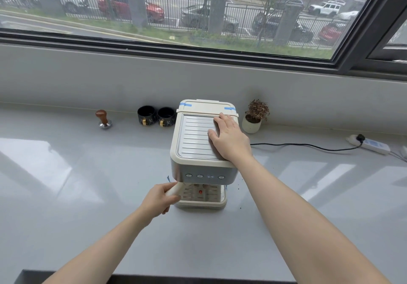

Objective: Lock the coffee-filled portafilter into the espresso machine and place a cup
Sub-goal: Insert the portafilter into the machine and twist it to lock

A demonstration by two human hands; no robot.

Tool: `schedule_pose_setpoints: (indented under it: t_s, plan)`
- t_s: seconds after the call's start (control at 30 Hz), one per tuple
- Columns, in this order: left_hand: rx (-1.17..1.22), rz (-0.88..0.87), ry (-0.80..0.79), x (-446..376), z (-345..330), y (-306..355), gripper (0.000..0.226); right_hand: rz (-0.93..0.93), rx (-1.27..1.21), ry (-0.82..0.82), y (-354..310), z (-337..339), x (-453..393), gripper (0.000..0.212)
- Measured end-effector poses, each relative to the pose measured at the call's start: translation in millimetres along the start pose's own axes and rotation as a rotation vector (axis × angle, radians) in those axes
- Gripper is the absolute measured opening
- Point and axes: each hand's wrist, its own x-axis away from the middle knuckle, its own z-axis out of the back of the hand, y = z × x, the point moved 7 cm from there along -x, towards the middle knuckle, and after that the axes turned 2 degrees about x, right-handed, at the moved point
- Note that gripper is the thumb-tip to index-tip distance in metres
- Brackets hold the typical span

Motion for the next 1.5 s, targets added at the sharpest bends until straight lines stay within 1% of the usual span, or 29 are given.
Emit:
schedule_pose_setpoints:
  t_s: [0.13, 0.2, 0.23, 0.27, 0.3, 0.33, 0.37, 0.43, 0.47, 0.5, 0.57, 0.67, 0.8, 1.1, 1.33, 1.5]
  plan:
    - [0.081, 0.058, 0.148, 18.7, -33.4, -3.5, 0.035, -0.002, 0.000, 0.001, 1.4, -0.9, 0.1, 0.055]
    - [0.080, 0.103, 0.211, 24.3, -44.1, -5.1, 0.035, -0.002, 0.000, -0.001, 1.9, -1.0, -0.1, 0.056]
    - [0.074, 0.116, 0.223, 25.4, -45.5, -5.6, 0.034, -0.001, 0.001, -0.002, 1.8, -1.1, -0.2, 0.056]
    - [0.071, 0.130, 0.204, 25.6, -45.6, -5.4, 0.032, -0.001, 0.004, -0.002, 1.6, -1.3, -0.3, 0.056]
    - [0.074, 0.146, 0.152, 24.4, -45.2, -6.1, 0.027, -0.001, 0.006, -0.003, 1.2, -1.5, -0.4, 0.056]
    - [0.101, 0.174, 0.068, 22.7, -45.1, -6.9, 0.019, -0.001, 0.008, -0.004, 0.8, -1.7, -0.6, 0.056]
    - [0.146, 0.216, -0.042, 20.9, -45.5, -8.1, 0.019, -0.001, 0.009, -0.005, 0.4, -1.9, -0.8, 0.056]
    - [0.225, 0.304, -0.245, 19.9, -46.5, -11.1, 0.034, 0.000, 0.010, -0.005, -0.4, -2.2, -0.8, 0.057]
    - [0.244, 0.330, -0.296, 19.8, -47.2, -11.8, 0.035, -0.001, 0.010, -0.006, -0.6, -2.3, -0.6, 0.057]
    - [0.268, 0.342, -0.314, 19.7, -48.5, -12.1, 0.030, -0.001, 0.009, -0.007, -0.6, -2.3, -0.3, 0.057]
    - [0.330, 0.361, -0.277, 18.4, -52.2, -15.8, 0.022, -0.003, 0.008, -0.010, -0.5, -2.8, 0.7, 0.057]
    - [0.395, 0.350, -0.174, 15.6, -58.0, -20.7, 0.022, -0.002, 0.005, -0.016, -0.9, -2.3, 0.6, 0.057]
    - [0.453, 0.370, -0.076, 16.8, -65.6, -22.6, 0.025, -0.004, -0.007, -0.015, -0.4, -1.1, 0.9, 0.056]
    - [0.613, 0.432, 0.077, 23.6, -93.8, -25.3, 0.021, -0.027, -0.036, -0.013, -1.4, -2.5, 1.9, 0.054]
    - [0.619, 0.418, 0.196, 28.3, -105.1, -22.0, 0.023, -0.033, -0.041, -0.015, -0.7, -2.1, 3.0, 0.053]
    - [0.592, 0.416, 0.195, 28.0, -102.0, -21.5, 0.027, -0.040, -0.057, -0.021, -0.7, -0.9, 3.0, 0.053]
